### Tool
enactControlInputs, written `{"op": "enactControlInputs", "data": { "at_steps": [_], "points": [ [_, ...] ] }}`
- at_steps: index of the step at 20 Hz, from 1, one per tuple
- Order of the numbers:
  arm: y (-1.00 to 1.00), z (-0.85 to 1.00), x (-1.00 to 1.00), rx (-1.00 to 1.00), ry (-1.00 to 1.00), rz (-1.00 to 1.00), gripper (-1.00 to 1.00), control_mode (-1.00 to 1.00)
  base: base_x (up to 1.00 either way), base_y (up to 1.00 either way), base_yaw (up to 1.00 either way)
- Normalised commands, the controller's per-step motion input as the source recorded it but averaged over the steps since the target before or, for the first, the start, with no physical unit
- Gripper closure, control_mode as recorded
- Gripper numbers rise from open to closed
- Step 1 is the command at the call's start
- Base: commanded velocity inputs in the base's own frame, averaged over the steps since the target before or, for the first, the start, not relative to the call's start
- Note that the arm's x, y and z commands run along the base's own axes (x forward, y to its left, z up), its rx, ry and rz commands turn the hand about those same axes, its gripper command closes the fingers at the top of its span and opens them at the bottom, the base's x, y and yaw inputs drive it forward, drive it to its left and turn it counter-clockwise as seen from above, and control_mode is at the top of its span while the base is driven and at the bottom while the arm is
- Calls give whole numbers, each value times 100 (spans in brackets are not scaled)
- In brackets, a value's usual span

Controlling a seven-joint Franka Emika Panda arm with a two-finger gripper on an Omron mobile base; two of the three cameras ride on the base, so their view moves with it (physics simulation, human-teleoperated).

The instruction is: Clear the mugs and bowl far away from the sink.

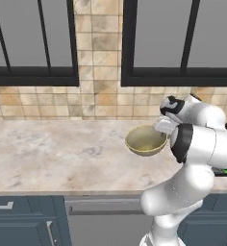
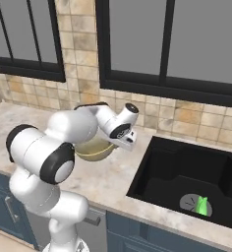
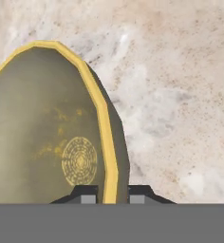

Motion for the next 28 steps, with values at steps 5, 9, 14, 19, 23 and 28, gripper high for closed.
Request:
{"op": "enactControlInputs", "data": {
  "at_steps": [5,9,14,19,23,28],
  "points": [
    [-1,70,-10,8,0,-22,100,-100,0,0,0],
    [13,32,-18,4,1,-49,100,-100,0,0,0],
    [15,29,-36,0,0,-62,100,-100,0,0,0],
    [17,37,-50,0,0,-47,100,-100,0,0,0],
    [27,43,-74,0,0,-9,100,-100,0,0,0],
    [5,50,-85,0,-7,0,100,-100,0,0,0]
  ]
}}
